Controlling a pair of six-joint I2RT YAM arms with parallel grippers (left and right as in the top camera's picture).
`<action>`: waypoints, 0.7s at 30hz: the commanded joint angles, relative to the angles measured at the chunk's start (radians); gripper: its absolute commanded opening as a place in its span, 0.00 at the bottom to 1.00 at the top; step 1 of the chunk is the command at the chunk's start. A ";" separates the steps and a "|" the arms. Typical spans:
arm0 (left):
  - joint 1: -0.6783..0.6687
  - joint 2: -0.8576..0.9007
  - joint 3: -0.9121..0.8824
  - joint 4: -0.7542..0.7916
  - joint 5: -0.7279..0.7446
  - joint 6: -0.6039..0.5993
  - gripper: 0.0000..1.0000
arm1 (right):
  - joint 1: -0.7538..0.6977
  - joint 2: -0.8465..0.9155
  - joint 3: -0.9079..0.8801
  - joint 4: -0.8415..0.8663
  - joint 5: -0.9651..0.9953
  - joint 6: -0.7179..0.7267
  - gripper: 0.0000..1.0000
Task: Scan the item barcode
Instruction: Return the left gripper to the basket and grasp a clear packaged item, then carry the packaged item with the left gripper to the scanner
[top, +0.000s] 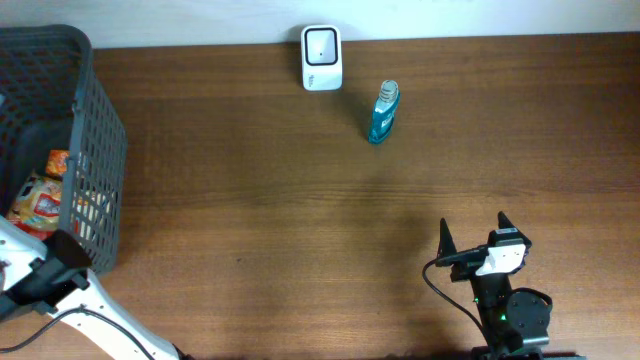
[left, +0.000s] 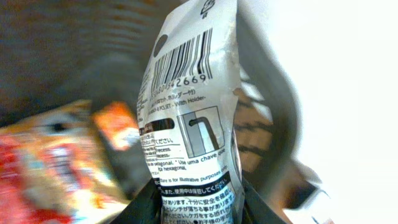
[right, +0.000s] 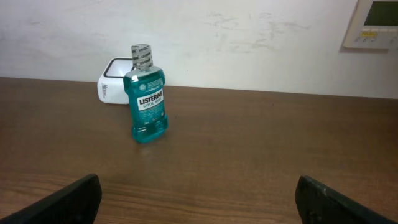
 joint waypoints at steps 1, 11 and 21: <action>-0.077 -0.059 0.018 0.012 0.257 0.028 0.00 | -0.007 -0.006 -0.007 -0.004 0.005 -0.002 0.98; -0.369 -0.095 0.018 0.012 0.280 0.050 0.00 | -0.007 -0.006 -0.007 -0.004 0.005 -0.003 0.98; -0.768 -0.090 -0.049 -0.010 -0.037 0.156 0.02 | -0.007 -0.006 -0.007 -0.004 0.005 -0.003 0.98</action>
